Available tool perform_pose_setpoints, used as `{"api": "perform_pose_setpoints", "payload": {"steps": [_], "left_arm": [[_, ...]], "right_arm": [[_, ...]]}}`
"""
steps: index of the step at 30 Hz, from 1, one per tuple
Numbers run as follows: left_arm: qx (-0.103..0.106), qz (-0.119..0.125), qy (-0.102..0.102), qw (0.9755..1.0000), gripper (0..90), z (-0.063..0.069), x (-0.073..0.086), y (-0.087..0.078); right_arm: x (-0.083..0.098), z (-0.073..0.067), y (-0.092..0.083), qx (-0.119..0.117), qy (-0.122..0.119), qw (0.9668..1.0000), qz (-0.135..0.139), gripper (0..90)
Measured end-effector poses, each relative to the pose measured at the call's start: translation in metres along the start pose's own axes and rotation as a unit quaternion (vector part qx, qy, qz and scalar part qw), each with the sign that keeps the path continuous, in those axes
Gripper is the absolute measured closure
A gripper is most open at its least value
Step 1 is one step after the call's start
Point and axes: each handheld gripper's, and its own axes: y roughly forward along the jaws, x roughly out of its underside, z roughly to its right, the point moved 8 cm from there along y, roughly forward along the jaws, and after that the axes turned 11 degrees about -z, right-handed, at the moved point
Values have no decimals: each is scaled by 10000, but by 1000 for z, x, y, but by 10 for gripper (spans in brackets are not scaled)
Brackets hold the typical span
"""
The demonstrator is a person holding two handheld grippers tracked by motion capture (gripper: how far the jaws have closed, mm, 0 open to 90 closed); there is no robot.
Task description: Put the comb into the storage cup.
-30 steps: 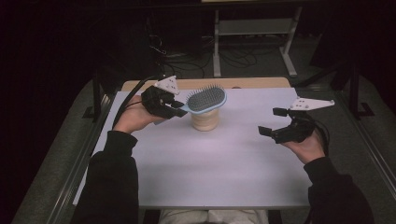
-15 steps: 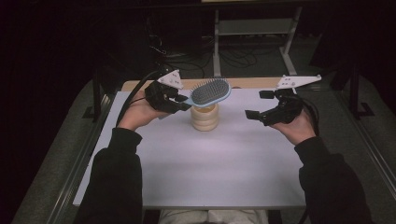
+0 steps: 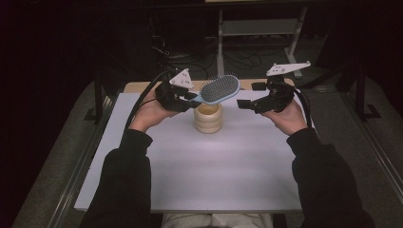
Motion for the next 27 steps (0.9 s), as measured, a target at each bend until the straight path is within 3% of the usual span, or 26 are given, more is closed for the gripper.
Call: {"api": "perform_pose_setpoints", "payload": {"steps": [5, 10, 13, 17, 21, 24, 26, 27], "left_arm": [[-24, 50, 32, 10000, 705, 1, -3, 6], [-36, 174, 54, 9998, 705, 2, -7, 9], [-80, 256, 72, 9996, 705, 2, -9, 9], [-157, 320, -27, 9994, 703, 1, -11, 9], [-181, 410, -116, 9989, 703, -1, -10, 8], [-237, 404, -110, 9988, 703, -1, -6, 10], [-237, 396, -110, 9989, 703, 0, -3, 13], [-178, 409, -128, 9989, 701, 1, -2, 15]], "right_arm": [[-12, 2, 5, -176, 180, 9996, 128, 8], [-21, 6, 8, -128, 248, 9994, 219, 8], [-26, 8, 12, -202, 436, 9987, 186, 10], [-30, 7, 15, -392, 729, 9965, 126, 176], [-33, 3, 17, -770, 1109, 9907, 161, 292], [-35, 3, 18, -845, 1380, 9868, 18, 361], [-37, 3, 17, -851, 1400, 9864, -108, 426], [-39, -1, 15, -786, 1246, 9889, -211, 480]]}}
